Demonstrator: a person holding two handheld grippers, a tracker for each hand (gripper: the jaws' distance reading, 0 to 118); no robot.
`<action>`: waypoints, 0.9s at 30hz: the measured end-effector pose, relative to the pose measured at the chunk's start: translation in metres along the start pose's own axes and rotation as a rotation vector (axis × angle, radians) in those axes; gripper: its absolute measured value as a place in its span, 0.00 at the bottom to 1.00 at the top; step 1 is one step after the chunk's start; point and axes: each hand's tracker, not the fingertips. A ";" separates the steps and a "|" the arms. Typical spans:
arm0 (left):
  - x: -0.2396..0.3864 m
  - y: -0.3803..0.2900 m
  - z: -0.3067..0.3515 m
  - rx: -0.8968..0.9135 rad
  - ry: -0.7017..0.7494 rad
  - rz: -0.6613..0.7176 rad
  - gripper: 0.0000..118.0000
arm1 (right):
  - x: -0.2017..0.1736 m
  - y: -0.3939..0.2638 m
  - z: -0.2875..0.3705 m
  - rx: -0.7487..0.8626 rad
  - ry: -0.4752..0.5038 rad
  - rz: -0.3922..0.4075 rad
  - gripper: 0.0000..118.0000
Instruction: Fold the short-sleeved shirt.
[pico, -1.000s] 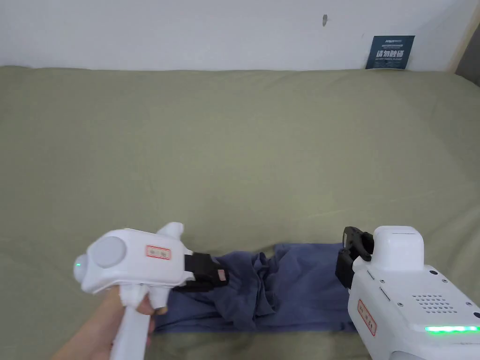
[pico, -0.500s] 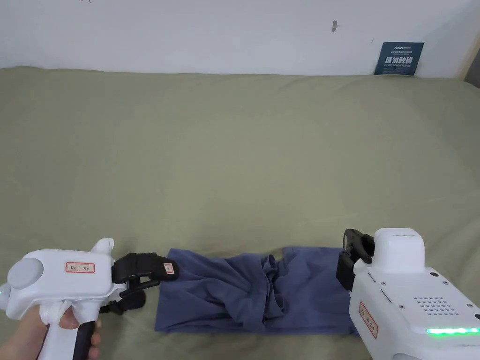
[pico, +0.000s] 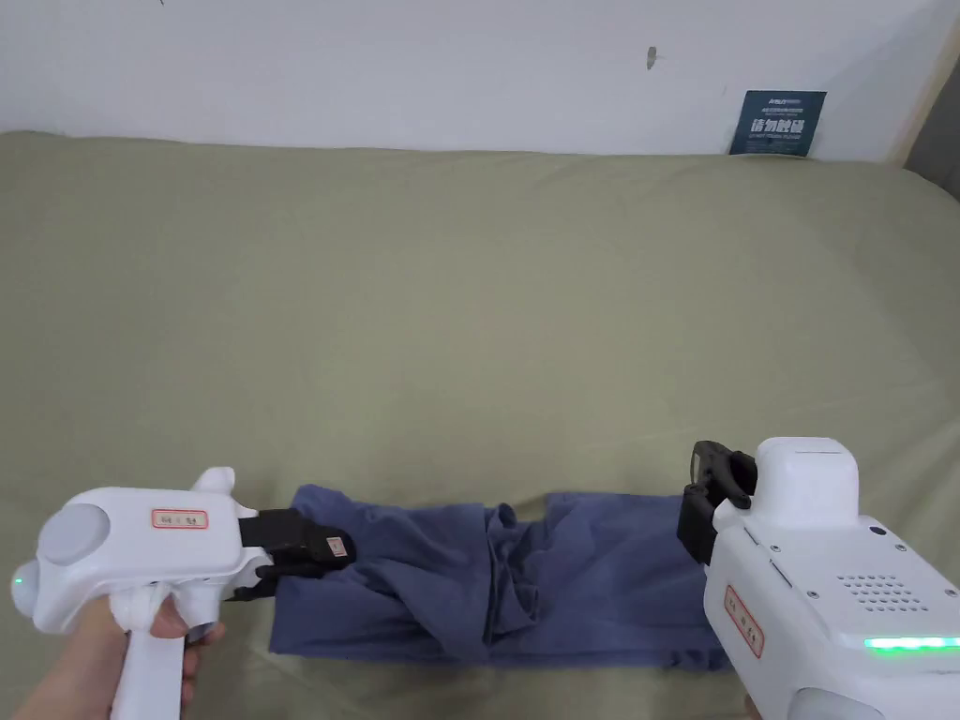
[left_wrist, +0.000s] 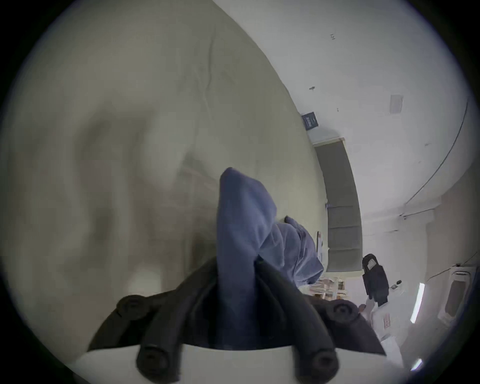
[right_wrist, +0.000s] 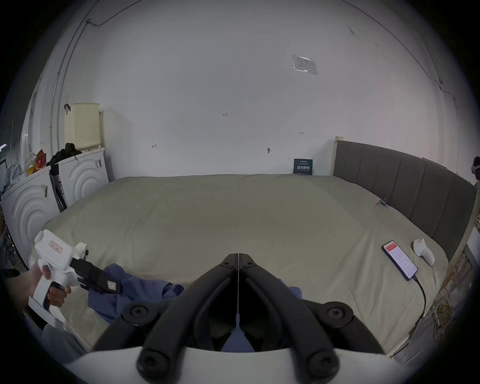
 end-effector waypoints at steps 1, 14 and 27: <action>0.003 0.002 0.016 0.017 0.013 -0.002 0.09 | 0.000 0.001 0.001 0.005 0.002 -0.002 0.01; 0.070 0.007 0.116 0.133 0.365 -0.168 0.09 | -0.007 0.006 0.003 0.028 0.037 -0.016 0.01; 0.174 -0.039 -0.065 -0.004 0.401 -0.416 0.09 | 0.007 0.001 0.004 0.011 0.009 -0.011 0.01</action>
